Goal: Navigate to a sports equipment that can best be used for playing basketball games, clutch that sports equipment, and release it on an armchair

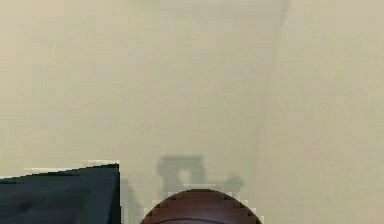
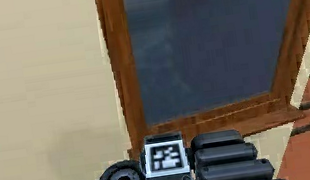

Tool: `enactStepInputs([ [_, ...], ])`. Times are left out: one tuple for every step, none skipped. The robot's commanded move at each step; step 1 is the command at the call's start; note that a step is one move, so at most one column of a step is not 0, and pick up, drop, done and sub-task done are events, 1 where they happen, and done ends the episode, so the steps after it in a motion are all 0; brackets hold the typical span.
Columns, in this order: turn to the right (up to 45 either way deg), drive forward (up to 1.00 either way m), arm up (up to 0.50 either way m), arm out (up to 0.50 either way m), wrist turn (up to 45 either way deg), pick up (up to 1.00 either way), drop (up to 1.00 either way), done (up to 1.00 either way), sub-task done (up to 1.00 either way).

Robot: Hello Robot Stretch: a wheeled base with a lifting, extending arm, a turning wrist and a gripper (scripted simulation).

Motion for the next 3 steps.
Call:
enactStepInputs([
  [0.0,0.6,0.0,0.0,0.0,0.0,0.0,0.0,0.0],
  [-24.0,0.0,0.0,0.0,0.0,0.0,0.0,0.0,0.0],
  [21.0,0.0,0.0,0.0,0.0,0.0,0.0,0.0,0.0],
])
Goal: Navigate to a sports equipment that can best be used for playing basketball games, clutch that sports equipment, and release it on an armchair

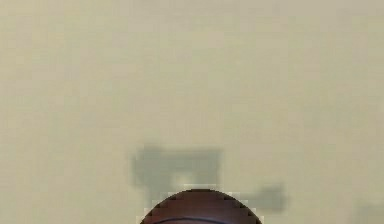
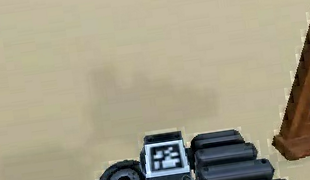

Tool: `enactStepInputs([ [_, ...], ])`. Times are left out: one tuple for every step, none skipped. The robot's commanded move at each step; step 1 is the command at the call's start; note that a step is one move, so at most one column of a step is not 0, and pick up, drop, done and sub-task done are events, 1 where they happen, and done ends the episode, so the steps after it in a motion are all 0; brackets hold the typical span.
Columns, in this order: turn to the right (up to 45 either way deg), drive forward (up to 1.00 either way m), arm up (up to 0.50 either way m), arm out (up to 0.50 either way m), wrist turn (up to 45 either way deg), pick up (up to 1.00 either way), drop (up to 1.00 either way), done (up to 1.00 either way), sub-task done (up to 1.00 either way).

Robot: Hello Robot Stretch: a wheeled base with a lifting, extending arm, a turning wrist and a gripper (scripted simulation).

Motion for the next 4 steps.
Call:
enactStepInputs([
  [-21.0,0.0,0.0,0.0,0.0,0.0,0.0,0.0,0.0],
  [18.0,0.0,0.0,0.0,0.0,0.0,0.0,0.0,0.0],
  [-18.0,0.0,0.0,0.0,0.0,0.0,0.0,0.0,0.0],
  [-45.0,0.0,0.0,0.0,0.0,0.0,0.0,0.0,0.0],
])
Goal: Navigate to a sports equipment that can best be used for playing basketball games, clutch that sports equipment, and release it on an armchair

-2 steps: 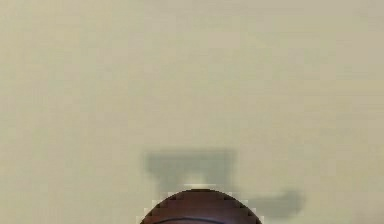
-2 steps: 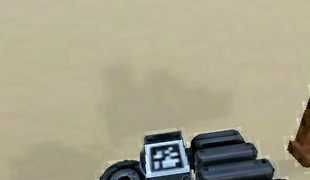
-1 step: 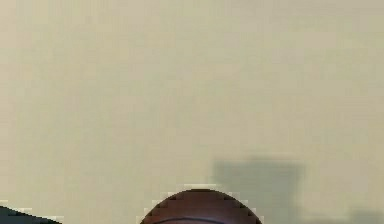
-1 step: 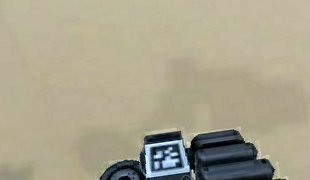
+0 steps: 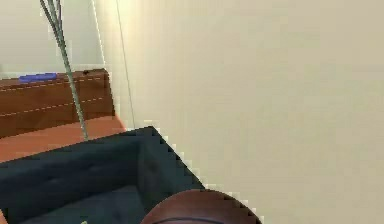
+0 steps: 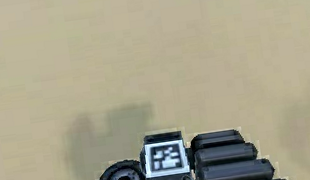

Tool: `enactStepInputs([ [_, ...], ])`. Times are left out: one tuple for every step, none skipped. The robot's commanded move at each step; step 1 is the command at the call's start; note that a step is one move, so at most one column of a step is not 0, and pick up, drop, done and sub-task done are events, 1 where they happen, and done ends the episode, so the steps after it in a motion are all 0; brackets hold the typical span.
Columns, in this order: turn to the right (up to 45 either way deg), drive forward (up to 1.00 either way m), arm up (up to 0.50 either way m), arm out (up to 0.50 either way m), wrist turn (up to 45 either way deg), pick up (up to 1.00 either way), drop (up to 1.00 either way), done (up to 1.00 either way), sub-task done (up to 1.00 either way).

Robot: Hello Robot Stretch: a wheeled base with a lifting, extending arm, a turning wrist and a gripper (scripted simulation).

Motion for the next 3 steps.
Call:
enactStepInputs([
  [-45.0,0.0,0.0,0.0,0.0,0.0,0.0,0.0,0.0],
  [-9.0,0.0,0.0,0.0,0.0,0.0,0.0,0.0,0.0],
  [0.0,0.1,0.0,0.0,0.0,0.0,0.0,0.0,0.0],
])
